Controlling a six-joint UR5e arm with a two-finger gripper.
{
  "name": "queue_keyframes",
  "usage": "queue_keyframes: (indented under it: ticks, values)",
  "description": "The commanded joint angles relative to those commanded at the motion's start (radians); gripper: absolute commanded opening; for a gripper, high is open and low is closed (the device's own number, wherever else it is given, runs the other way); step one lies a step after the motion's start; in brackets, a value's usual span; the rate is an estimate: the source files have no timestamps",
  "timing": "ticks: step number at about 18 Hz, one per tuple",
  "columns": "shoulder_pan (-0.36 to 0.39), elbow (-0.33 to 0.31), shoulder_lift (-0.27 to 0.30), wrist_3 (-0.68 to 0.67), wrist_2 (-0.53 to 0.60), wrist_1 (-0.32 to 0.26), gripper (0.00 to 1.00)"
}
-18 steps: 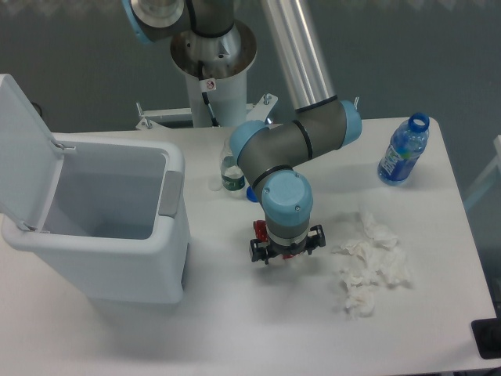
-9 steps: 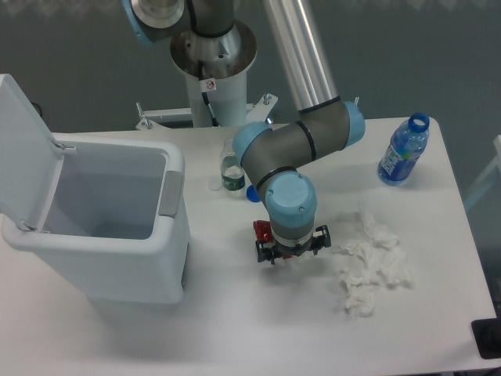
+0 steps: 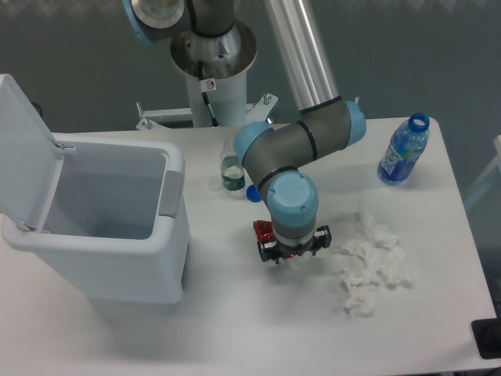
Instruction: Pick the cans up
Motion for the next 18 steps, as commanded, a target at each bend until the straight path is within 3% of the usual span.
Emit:
queue_keyframes:
  ticks: [2, 7, 18]
  values:
    - [0.0, 0.0, 0.0, 0.002, 0.0, 0.0, 0.67]
    - [0.002, 0.002, 0.003, 0.003, 0.0, 0.0, 0.59]
    - [0.005, 0.002, 0.014, 0.023, 0.0, -0.002, 0.53]
